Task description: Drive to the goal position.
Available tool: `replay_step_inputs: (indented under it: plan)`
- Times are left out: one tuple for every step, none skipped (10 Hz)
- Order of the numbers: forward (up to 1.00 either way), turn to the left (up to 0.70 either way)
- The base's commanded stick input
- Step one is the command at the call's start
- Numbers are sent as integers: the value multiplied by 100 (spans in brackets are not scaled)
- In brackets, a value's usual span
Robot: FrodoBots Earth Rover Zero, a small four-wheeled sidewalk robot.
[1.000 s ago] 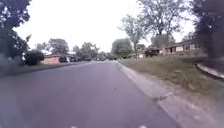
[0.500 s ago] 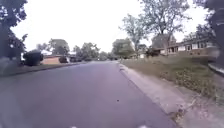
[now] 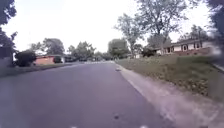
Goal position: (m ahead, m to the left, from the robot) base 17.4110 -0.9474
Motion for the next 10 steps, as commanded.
replay_step_inputs:
  plan:
    - [100, -37]
    - [100, -37]
    - [100, -37]
    - [100, -37]
    - [100, -9]
    - [100, 0]
    - [100, 0]
    - [100, 0]
    - [100, 0]
    - [100, 0]
